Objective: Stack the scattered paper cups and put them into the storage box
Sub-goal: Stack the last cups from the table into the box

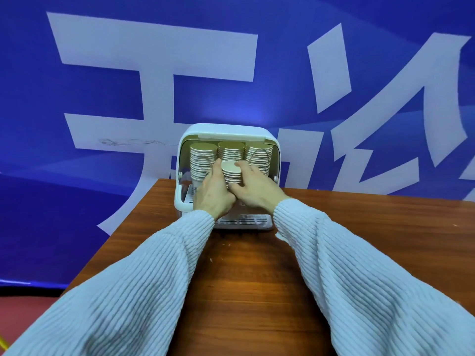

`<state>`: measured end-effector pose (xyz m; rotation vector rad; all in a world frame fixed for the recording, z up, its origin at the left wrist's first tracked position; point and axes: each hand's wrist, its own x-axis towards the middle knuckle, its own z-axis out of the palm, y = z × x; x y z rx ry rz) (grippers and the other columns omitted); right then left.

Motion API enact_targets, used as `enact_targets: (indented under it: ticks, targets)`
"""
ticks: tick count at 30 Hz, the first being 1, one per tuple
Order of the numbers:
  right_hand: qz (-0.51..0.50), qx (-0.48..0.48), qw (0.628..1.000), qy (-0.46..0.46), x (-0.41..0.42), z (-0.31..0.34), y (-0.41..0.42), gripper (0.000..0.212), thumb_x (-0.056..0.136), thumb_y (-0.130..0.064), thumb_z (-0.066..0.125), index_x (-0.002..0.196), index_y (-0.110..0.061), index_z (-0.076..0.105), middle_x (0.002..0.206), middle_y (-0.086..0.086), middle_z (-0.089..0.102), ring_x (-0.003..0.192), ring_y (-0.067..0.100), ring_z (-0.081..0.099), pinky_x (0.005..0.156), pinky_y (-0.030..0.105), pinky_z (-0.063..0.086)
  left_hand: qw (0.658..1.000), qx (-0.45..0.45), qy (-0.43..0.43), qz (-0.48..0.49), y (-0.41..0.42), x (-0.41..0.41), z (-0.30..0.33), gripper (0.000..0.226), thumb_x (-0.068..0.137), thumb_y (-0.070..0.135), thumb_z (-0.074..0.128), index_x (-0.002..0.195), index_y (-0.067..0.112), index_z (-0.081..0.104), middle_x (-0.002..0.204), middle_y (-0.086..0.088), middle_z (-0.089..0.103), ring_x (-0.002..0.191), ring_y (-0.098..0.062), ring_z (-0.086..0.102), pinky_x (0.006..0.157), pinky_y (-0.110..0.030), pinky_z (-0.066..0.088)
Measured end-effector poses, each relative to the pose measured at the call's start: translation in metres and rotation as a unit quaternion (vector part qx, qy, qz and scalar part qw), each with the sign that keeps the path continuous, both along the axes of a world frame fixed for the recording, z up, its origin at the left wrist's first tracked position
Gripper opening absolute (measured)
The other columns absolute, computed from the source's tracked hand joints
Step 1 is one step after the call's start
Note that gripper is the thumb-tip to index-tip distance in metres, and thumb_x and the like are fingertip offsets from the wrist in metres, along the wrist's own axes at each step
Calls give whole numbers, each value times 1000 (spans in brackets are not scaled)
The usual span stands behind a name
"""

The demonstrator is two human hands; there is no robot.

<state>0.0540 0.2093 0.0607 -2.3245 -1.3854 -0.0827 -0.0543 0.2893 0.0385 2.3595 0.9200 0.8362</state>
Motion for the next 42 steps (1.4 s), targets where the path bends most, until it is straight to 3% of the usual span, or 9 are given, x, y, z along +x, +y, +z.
enact_targets:
  ticks: [4, 8, 13, 18, 23, 28, 35, 39, 42]
  targets:
    - [-15, 162, 987, 10, -4, -27, -8, 61, 99, -47, 54, 154, -30, 36, 156, 0, 45, 134, 26, 51, 106, 46, 46, 999, 19, -32, -2, -1, 3, -4, 83, 91, 25, 69, 157, 21, 20, 150, -11, 49, 131, -37, 52, 103, -51, 45]
    - [-49, 338, 935, -98, 3, -23, -8, 46, 98, -37, 52, 141, -21, 57, 145, 1, 54, 133, 22, 48, 111, 48, 43, 999, 24, -32, -7, 3, 3, -9, 97, 87, 44, 75, 159, 20, 15, 153, -10, 47, 134, -35, 51, 103, -49, 45]
    - [-66, 147, 968, -194, 25, 26, 6, 66, 97, -19, 48, 161, -19, 32, 170, 5, 28, 159, 32, 13, 128, 48, 10, 1000, 9, -27, -6, 4, 0, -8, 125, 79, 50, 81, 162, 27, -9, 163, -17, 28, 146, -37, 34, 110, -53, 38]
    - [-71, 128, 969, -201, 35, 42, 9, 44, 96, -23, 52, 138, -16, 58, 140, 7, 61, 140, 33, 43, 121, 44, 24, 998, 11, -58, -29, 0, -8, -9, 119, 81, 42, 81, 163, 28, -4, 161, -15, 28, 146, -35, 34, 113, -50, 36]
    - [-49, 190, 949, -246, 28, 29, -12, 28, 94, -28, 60, 120, -20, 68, 116, 1, 70, 116, 29, 57, 108, 41, 35, 980, 1, -198, -24, -17, -18, -18, 69, 91, 36, 69, 149, 17, 36, 139, -2, 38, 134, -24, 40, 116, -45, 35]
    - [-20, 226, 936, -268, 14, 12, -33, 24, 90, -25, 68, 114, -21, 67, 112, -2, 69, 108, 25, 58, 103, 39, 39, 960, 112, -257, 15, -19, -26, -32, 25, 93, 32, 61, 108, 15, 50, 106, 3, 44, 101, -18, 45, 93, -46, 45]
    - [-34, 216, 944, -249, -2, -8, -47, 30, 92, -25, 68, 122, -19, 64, 115, 2, 66, 106, 26, 59, 98, 42, 44, 963, 101, -250, 16, -24, -34, -29, 23, 95, 32, 60, 109, 17, 51, 105, 3, 47, 99, -18, 49, 93, -45, 47]
    - [-38, 192, 950, -245, -4, -1, -48, 33, 99, -23, 60, 132, -21, 64, 123, 1, 69, 110, 28, 61, 99, 42, 44, 986, 73, -141, -43, -27, -38, -25, 40, 95, 34, 62, 128, 14, 53, 124, -2, 51, 111, -15, 49, 94, -34, 42]
    - [-39, 149, 961, -231, -3, 15, -48, 37, 102, -21, 55, 137, -25, 63, 129, 1, 67, 112, 31, 60, 93, 43, 46, 986, 126, -63, -92, -32, -37, -24, 41, 93, 43, 58, 125, 18, 60, 123, 0, 54, 115, -20, 53, 94, -39, 48]
